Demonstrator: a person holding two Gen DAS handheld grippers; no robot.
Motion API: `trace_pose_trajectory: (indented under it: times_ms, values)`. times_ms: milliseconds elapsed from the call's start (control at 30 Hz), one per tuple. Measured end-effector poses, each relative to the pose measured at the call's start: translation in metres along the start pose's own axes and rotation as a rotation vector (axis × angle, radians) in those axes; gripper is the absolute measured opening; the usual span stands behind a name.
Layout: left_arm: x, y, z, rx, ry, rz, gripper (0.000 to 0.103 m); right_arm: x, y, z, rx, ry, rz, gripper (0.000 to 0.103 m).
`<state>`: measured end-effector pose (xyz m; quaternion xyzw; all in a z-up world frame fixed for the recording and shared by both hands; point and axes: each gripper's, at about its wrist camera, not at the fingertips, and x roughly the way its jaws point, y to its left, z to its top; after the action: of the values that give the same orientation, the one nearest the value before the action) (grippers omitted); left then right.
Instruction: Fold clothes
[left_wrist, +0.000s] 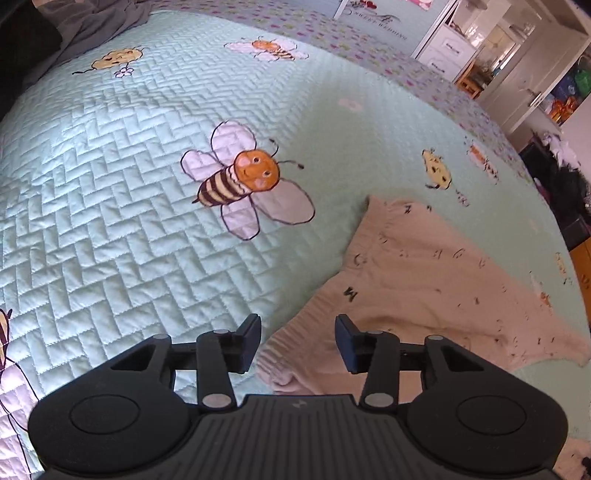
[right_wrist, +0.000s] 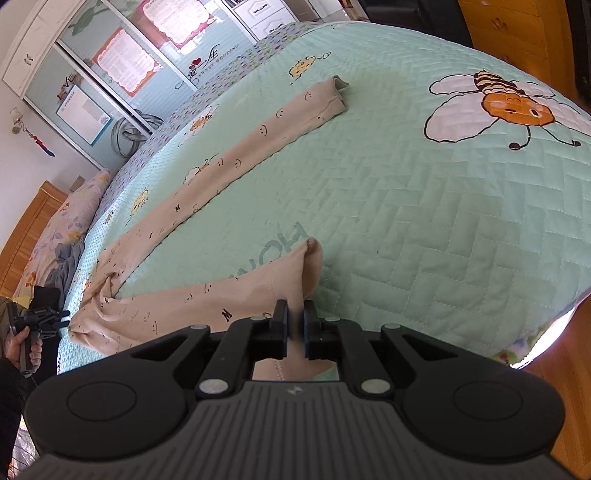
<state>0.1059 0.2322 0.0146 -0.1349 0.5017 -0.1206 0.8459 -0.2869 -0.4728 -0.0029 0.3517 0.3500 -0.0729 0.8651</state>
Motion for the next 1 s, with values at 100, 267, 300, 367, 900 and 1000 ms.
trace_pose_trajectory:
  times_ms: [100,267,300,367,900,1000]
  values:
    - [0.003,0.005,-0.002,-0.012,0.014,-0.039,0.051,0.002,-0.001,0.001,0.009,0.009,0.007,0.013]
    - [0.016,-0.001,-0.006,0.008,0.060,-0.036,0.029,0.005,-0.003,-0.004,0.026,0.010,0.006,0.013]
    - [0.018,-0.003,-0.007,0.011,0.065,-0.034,0.025,0.006,-0.003,-0.005,0.028,0.008,0.004,0.013]
    - [0.020,-0.006,-0.010,0.024,0.068,-0.023,0.018,0.006,-0.004,-0.006,0.032,0.007,0.002,0.013]
    - [-0.057,0.001,-0.039,-0.029,0.027,-0.041,0.011,-0.022,-0.009,0.010,0.035,-0.084,0.036,0.006]
    - [-0.052,0.009,-0.050,-0.073,0.031,-0.028,0.015,-0.035,-0.014,0.018,0.046,-0.132,0.037,0.005]
